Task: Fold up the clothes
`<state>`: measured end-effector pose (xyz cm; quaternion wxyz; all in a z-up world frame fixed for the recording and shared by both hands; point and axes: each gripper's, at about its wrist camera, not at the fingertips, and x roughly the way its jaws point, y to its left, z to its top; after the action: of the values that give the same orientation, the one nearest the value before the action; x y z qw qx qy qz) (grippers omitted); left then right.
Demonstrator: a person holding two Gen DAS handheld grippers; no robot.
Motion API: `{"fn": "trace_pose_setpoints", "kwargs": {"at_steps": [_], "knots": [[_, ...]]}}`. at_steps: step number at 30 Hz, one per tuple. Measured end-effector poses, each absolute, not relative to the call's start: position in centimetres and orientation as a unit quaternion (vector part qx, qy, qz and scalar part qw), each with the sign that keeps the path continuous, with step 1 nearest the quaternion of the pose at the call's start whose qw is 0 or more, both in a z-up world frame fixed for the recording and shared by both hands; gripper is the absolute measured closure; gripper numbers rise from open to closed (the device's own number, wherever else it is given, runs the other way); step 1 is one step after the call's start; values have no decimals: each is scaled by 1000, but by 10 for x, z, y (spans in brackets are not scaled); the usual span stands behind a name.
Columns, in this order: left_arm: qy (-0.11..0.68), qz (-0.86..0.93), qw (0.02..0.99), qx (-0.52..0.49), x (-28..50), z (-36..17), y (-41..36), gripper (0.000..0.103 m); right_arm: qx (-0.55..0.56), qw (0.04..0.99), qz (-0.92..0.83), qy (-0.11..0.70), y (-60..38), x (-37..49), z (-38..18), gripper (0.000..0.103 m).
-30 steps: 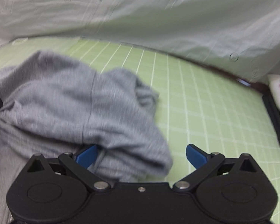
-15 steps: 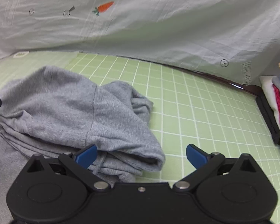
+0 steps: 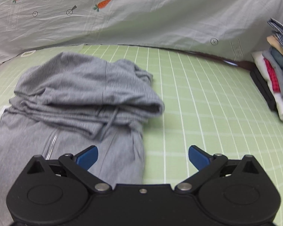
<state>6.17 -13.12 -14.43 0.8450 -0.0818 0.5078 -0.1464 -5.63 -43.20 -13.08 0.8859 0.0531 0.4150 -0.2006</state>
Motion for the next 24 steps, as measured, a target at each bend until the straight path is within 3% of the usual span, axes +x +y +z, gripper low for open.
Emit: {"fn": "trace_pose_setpoints", "kwargs": {"at_steps": [24], "knots": [[561,-192,805,-7,-7,-173,-105,1,88,849,-177,491,-367,-119,-174,0]]}}
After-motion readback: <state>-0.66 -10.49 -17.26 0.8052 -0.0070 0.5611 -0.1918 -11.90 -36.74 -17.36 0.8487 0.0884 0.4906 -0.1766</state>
